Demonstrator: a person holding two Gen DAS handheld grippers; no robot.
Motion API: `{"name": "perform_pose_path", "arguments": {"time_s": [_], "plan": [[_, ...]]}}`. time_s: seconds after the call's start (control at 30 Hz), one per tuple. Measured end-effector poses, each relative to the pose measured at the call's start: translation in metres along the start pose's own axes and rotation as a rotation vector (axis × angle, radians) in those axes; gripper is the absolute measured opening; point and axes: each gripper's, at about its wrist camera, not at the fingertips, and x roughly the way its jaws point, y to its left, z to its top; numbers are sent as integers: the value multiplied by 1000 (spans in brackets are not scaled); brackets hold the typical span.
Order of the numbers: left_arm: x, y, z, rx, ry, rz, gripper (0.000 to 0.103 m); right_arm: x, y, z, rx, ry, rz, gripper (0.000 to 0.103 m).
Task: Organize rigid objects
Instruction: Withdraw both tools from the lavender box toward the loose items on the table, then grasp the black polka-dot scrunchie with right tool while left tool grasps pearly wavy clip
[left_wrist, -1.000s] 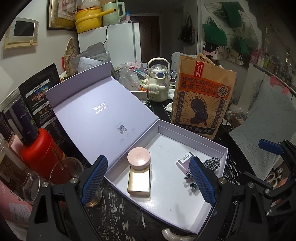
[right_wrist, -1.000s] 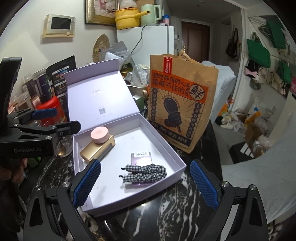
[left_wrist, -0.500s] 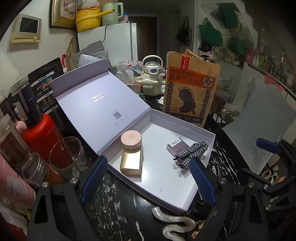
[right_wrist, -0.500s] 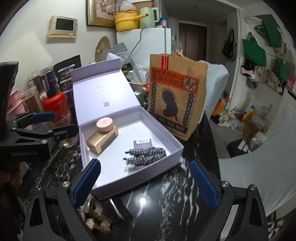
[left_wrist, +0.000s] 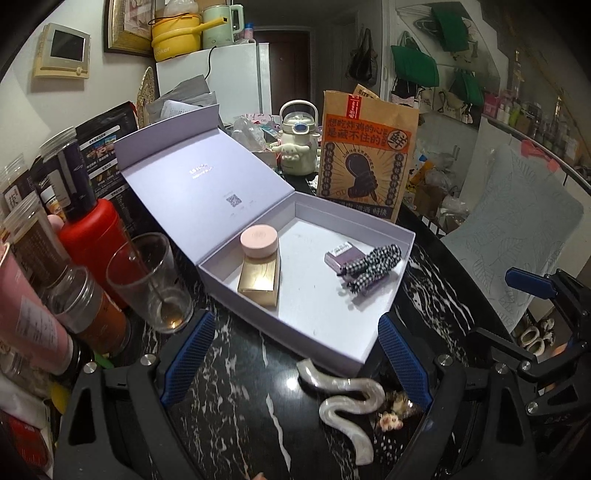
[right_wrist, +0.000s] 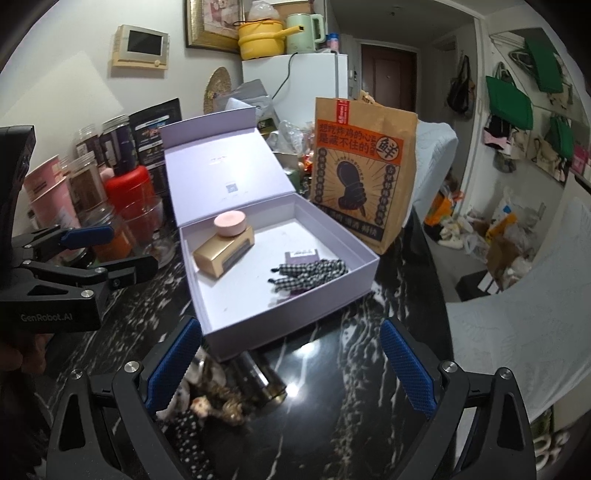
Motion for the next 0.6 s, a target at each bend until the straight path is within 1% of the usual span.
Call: {"name": "perform_pose_path", "arguments": {"time_s": [0.13,0.27,0.43,0.6], "plan": [[-5,-3,-15,4,15,-5,91,-4,6,-11,4,5,13,99],[-8,-6,-30,8,26,-40,91,-7,11,-22,9,15,33,99],[-5,-7,-41,16,56,-47,91,-7,17,-39,3,32,53,99],[1,-3,-53,-7,84,-64,91,-5,21,-57,0,55,86,99]]}}
